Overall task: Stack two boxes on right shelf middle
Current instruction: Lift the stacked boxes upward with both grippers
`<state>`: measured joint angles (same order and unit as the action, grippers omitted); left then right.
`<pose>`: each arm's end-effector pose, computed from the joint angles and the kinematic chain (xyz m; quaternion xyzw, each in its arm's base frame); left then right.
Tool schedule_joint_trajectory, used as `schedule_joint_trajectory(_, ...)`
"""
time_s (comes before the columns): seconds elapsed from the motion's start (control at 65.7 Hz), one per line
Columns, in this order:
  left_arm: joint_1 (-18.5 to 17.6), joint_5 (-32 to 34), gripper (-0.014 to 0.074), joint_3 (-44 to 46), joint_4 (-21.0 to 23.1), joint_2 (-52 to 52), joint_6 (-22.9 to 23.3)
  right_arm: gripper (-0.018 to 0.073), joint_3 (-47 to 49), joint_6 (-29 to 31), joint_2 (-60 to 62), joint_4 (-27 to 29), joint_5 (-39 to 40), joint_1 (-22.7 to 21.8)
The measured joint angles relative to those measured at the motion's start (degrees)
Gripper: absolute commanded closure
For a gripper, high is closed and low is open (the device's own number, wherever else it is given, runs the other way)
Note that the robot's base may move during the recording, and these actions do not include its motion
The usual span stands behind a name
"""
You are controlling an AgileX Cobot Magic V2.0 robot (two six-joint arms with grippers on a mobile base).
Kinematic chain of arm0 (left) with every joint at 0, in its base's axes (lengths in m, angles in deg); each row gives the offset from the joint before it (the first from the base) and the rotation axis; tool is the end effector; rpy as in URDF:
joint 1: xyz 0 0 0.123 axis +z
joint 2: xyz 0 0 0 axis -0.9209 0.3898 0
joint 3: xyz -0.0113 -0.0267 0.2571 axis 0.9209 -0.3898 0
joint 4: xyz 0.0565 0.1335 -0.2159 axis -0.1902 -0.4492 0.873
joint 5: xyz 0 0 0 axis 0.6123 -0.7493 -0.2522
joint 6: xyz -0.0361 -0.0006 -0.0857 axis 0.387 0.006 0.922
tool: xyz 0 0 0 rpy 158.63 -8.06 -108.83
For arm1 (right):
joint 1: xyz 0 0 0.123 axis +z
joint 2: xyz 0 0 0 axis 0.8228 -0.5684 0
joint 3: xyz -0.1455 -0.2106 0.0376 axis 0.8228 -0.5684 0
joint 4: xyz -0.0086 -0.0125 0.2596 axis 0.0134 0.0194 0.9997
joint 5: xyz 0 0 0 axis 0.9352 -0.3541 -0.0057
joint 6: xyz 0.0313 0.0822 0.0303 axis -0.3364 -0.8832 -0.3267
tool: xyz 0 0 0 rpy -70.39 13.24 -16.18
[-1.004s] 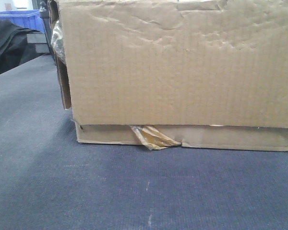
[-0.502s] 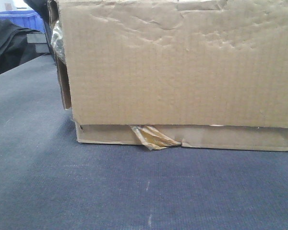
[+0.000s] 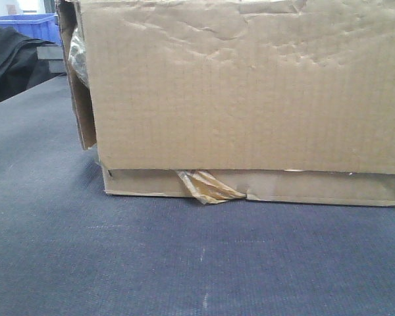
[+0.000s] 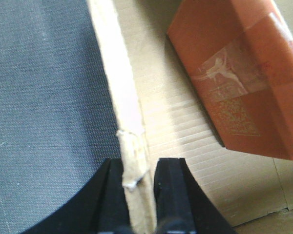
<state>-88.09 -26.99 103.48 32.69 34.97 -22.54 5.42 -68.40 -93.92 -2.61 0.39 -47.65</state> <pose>0.3916 -0.1531 0.3236 0.1293 0.9626 -0.0678 0.2281 0.3418 0.0635 0.3125 -0.1156 0.9719 0.0965 0.1809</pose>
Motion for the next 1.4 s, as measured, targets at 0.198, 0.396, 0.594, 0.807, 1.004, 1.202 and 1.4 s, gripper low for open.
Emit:
schedule_joint_trajectory(0.198, 0.0, -0.49, 0.0708, -0.36, -0.12, -2.24, 0.36, 0.0711, -0.59, 0.0, 2.47, 0.22, 0.34, 0.0)
schedule_joint_trajectory(0.396, 0.0, -0.37, 0.0708, -0.36, -0.48, -8.25, 1.13, 0.0711, -0.59, 0.0, 8.43, 0.45, 3.01, 0.0)
schedule_joint_trajectory(0.594, 0.0, -0.24, 0.0708, -0.36, -0.7, -14.4, 2.19, 0.0711, 3.36, 0.0, 12.45, 0.71, 3.31, 0.25)
schedule_joint_trajectory(0.807, 0.0, 1.95, 0.0708, -0.36, -0.7, -20.34, 2.93, 0.0711, 12.36, 0.0, 14.02, 0.8, 2.08, 0.36)
schedule_joint_trajectory(1.004, 0.0, 5.74, 0.0708, -0.36, -0.59, -24.29, 3.28, 0.0711, 17.91, 0.1, 14.62, 1.27, 1.38, 0.36)
schedule_joint_trajectory(1.202, 0.0, 6.37, 0.0708, -0.36, -0.48, -24.84, 3.36, 0.0711, 18.31, 0.23, 14.72, 1.38, 1.24, 0.36)
schedule_joint_trajectory(1.4, 0.0, 6.82, 0.0708, -0.36, -0.38, -24.84, 3.36, 0.0711, 18.31, 0.23, 14.72, 1.38, 1.24, 0.36)
